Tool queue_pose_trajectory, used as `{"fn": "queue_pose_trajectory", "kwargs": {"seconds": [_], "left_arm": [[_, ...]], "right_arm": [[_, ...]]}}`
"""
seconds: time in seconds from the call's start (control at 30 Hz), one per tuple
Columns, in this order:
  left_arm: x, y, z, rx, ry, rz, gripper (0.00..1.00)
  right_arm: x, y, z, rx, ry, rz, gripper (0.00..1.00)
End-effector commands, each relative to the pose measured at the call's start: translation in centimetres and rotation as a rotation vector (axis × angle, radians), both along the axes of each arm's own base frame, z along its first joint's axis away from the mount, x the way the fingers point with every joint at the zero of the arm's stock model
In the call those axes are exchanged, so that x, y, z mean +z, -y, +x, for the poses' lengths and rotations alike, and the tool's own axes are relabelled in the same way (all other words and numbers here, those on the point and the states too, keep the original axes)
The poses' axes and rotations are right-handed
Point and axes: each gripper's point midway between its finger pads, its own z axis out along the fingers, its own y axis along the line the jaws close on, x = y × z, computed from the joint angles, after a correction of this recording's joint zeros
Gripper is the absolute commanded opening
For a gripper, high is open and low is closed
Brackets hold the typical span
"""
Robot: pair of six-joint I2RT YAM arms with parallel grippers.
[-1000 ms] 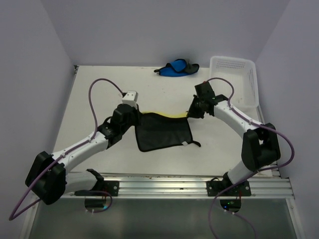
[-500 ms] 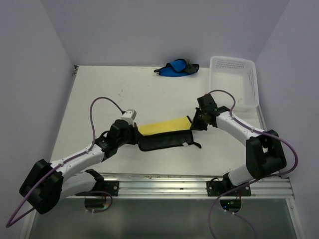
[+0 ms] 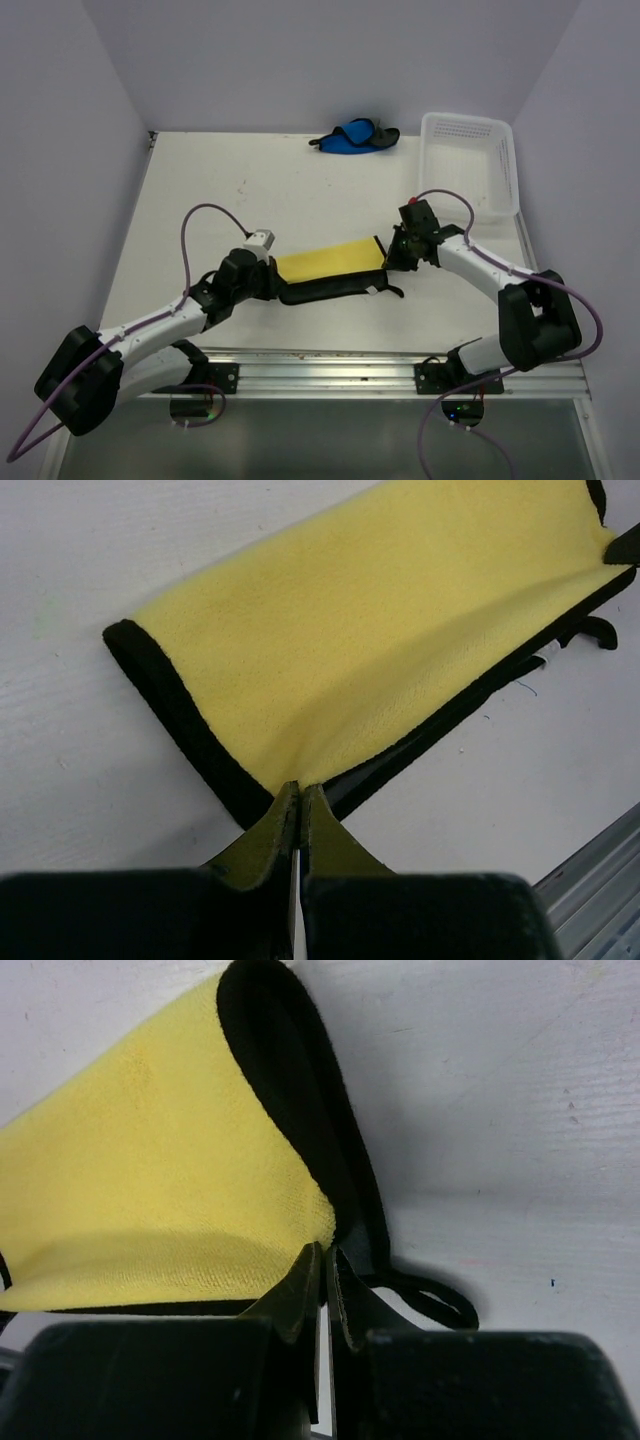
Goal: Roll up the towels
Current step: Fold the towel
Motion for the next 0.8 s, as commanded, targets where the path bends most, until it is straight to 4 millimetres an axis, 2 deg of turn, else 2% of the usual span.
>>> {"fn": "queue_pose_trajectory", "kwargs": {"seconds": [0.0,0.13,0.33,0.7,0.73,0.77], "left_arm": [[-0.4,-0.7,-0.1,0.035,-0.002,0.015,0.00],[-0.8,-1.4,-0.1,0.063,0.001,0.042,0.00],[-1.1,-1.4,-0.2,0.056,0.000,0.050,0.00],[-1.6,-1.2,-1.3,0.045,-0.014,0.003,0.00],[-1.6,-0.8,-1.8,0.018,-0.022,-0.015,0.01],[-1.4,-0.5,-1.9,0.007,-0.020,-0.029,0.15]], "right_arm": [[0.6,0.6,-0.1,0.022,0.047,-0.020,0.00],[0.0,0.7,-1.0,0.026,0.035,-0.014,0.00],[-1.2,0.1,-1.9,0.052,0.010,-0.005,0.00],[-2.2,0.4,-2.3,0.034,-0.009,-0.035,0.01],[-2.3,0.3,-2.4,0.036,-0.009,-0.034,0.01],[-2.3,0.4,-2.2,0.029,-0.005,-0.032,0.02]]}}
